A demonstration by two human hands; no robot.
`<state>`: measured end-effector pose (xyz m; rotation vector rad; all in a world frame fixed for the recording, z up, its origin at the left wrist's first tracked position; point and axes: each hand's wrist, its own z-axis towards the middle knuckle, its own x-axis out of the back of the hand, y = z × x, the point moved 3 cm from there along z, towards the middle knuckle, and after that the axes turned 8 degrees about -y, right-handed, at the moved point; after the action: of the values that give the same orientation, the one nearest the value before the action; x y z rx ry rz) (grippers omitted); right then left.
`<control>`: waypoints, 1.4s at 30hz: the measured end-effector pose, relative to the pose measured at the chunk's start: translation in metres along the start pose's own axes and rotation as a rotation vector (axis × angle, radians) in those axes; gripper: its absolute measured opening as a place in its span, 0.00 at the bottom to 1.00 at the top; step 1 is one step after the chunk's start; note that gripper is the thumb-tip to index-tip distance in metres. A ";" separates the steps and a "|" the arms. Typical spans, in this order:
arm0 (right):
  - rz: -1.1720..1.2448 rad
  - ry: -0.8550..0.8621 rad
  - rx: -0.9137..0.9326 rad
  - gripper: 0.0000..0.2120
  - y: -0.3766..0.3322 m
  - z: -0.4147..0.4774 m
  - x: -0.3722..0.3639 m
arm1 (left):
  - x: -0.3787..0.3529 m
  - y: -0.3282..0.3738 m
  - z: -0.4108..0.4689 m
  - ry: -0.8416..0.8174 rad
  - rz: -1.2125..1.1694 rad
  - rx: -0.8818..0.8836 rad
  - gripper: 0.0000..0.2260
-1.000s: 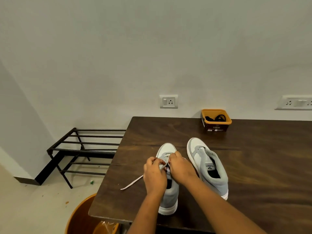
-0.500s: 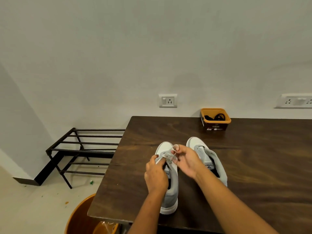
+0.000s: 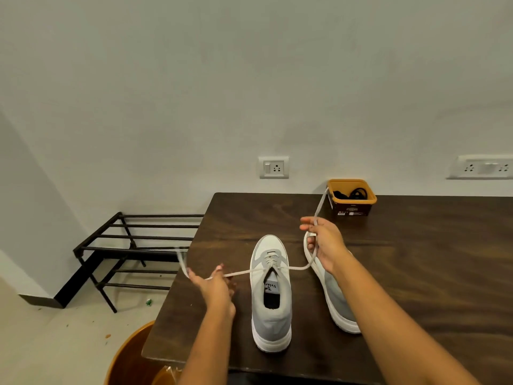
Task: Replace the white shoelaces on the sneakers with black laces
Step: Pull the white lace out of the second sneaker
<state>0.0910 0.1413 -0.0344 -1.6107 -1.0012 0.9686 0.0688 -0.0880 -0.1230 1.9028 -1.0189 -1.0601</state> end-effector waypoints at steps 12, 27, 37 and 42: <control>-0.962 -0.200 0.010 0.23 0.054 0.007 -0.023 | -0.033 -0.007 -0.028 -0.469 1.017 -0.021 0.19; -1.092 -0.092 0.085 0.15 0.070 -0.015 -0.030 | -0.047 -0.012 -0.044 -0.174 1.235 -0.443 0.12; -1.322 -0.176 0.135 0.17 0.066 -0.018 -0.048 | -0.041 -0.014 -0.042 -0.189 1.161 -0.429 0.11; -1.357 -0.136 0.193 0.06 0.066 -0.018 -0.061 | -0.040 -0.017 -0.039 -0.197 1.169 -0.429 0.11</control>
<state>0.0975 0.0662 -0.0864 -0.4191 -1.6468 0.1856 0.0947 -0.0371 -0.1088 0.6195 -1.5439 -0.6486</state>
